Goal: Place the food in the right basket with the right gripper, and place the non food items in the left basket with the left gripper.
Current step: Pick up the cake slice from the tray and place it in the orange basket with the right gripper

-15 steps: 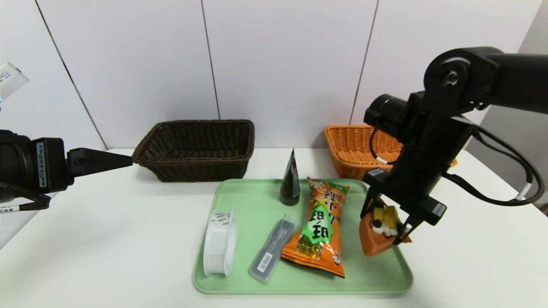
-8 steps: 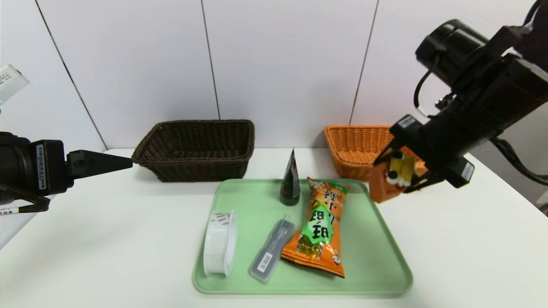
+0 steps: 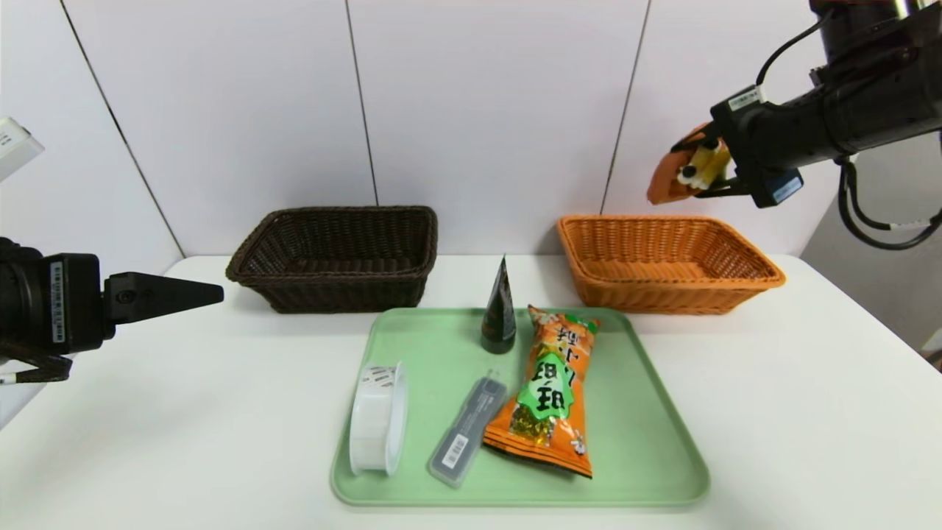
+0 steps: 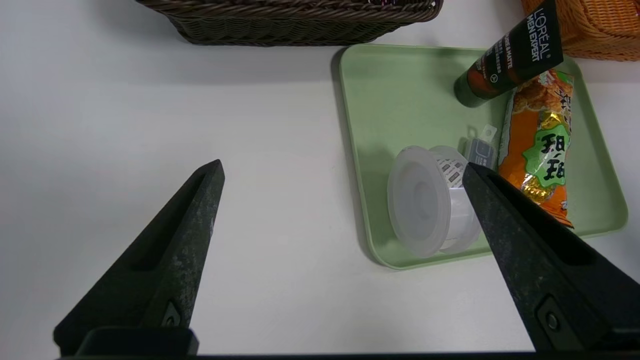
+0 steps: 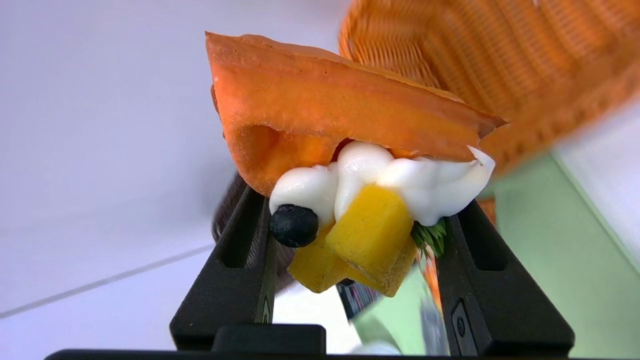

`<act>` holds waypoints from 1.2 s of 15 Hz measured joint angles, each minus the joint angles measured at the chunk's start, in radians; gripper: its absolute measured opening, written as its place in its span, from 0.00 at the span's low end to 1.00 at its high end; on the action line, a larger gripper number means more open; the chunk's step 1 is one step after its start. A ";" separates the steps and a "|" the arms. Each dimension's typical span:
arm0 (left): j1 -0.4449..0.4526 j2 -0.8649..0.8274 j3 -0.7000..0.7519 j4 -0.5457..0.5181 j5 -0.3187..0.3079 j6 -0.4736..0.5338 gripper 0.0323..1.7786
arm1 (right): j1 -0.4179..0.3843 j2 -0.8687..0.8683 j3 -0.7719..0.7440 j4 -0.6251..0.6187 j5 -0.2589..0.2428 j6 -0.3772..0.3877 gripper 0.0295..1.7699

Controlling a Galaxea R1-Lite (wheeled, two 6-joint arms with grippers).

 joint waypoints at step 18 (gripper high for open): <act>-0.001 0.046 -0.038 -0.013 0.002 -0.005 0.95 | -0.139 0.404 0.001 -0.182 0.082 0.070 0.67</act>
